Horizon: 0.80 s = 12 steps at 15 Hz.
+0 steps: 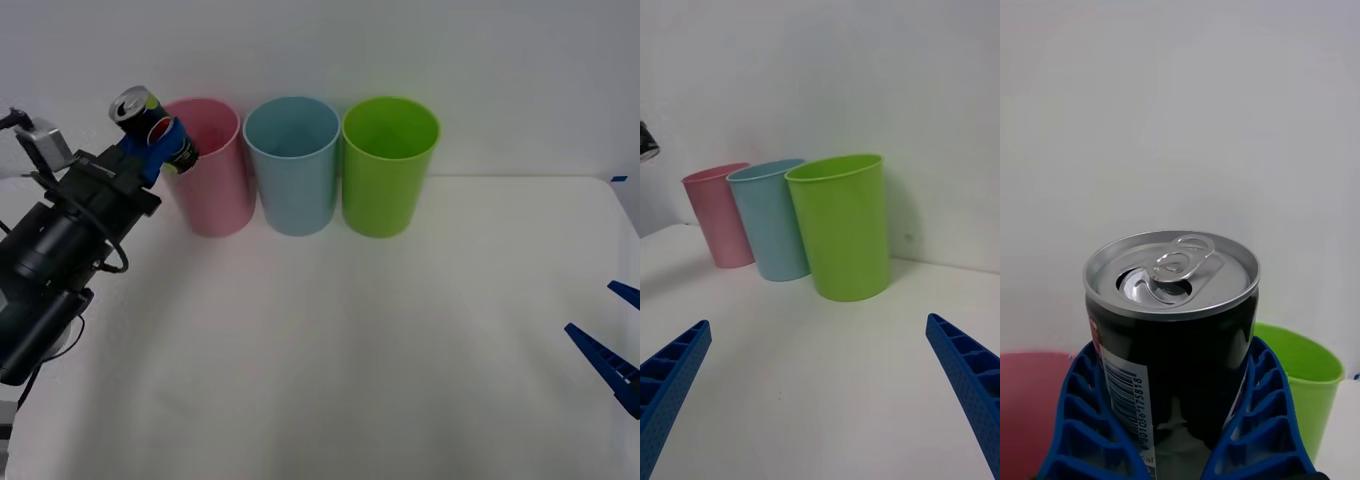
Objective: Grasp the object on the table and drop it into the matching bin: aluminum can to the light blue bin, PET bottle to the pink bin.
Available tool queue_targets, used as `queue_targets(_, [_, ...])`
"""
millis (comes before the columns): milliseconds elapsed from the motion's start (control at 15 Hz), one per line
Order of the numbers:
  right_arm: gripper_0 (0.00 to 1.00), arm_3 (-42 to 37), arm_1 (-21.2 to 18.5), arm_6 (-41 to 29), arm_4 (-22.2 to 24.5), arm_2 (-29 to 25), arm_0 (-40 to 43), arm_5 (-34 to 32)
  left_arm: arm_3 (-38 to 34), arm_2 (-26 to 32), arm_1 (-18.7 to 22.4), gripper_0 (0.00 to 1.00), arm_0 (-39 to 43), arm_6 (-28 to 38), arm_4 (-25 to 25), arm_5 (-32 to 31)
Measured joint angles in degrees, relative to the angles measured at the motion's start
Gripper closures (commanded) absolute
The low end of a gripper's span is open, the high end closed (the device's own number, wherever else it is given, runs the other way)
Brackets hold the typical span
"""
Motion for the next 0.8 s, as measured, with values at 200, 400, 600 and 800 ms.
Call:
queue_targets(200, [0.0,0.0,0.0,0.0,0.0,0.0,0.0,0.0,5.4,-1.7,0.0,1.0,-6.6,1.1,-2.9,1.2])
queue_targets(400, [0.0,0.0,0.0,0.0,0.0,0.0,0.0,0.0,11.8,-3.0,0.0,1.0,-13.4,1.2,-5.6,1.7])
queue_targets(600, [0.0,0.0,0.0,0.0,0.0,0.0,0.0,0.0,17.3,-5.0,-0.1,1.0,-19.4,1.4,-7.6,3.2])
queue_targets(800, [0.0,0.0,0.0,0.0,0.0,0.0,0.0,0.0,22.9,-6.6,-0.2,1.0,-25.1,1.2,-9.8,4.4])
